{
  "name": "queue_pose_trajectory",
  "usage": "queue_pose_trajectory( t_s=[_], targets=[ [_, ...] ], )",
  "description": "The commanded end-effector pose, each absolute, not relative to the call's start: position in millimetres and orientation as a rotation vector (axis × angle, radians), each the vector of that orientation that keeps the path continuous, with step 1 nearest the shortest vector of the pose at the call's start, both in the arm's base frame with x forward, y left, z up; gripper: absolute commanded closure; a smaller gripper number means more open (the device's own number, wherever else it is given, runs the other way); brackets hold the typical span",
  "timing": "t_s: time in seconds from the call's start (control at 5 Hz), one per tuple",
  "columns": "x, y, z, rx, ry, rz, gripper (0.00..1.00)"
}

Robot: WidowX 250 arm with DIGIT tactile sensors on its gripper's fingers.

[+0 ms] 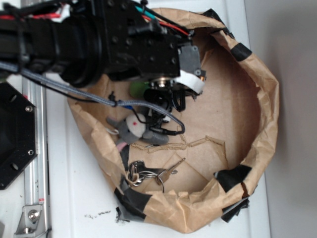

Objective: Grab the rock.

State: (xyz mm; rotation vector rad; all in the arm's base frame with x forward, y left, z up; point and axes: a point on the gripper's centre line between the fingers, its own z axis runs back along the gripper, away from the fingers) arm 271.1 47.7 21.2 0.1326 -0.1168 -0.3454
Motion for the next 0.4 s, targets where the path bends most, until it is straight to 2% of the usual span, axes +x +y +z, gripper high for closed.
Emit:
queue_pose_trajectory(
  t_s=[0.0, 0.2],
  targets=[
    [286.5, 39.4, 1.5, 0.157, -0.108, -0.375, 0.00],
    [284.4, 37.0, -3.2, 0.163, -0.084, -0.360, 1.00]
  ],
)
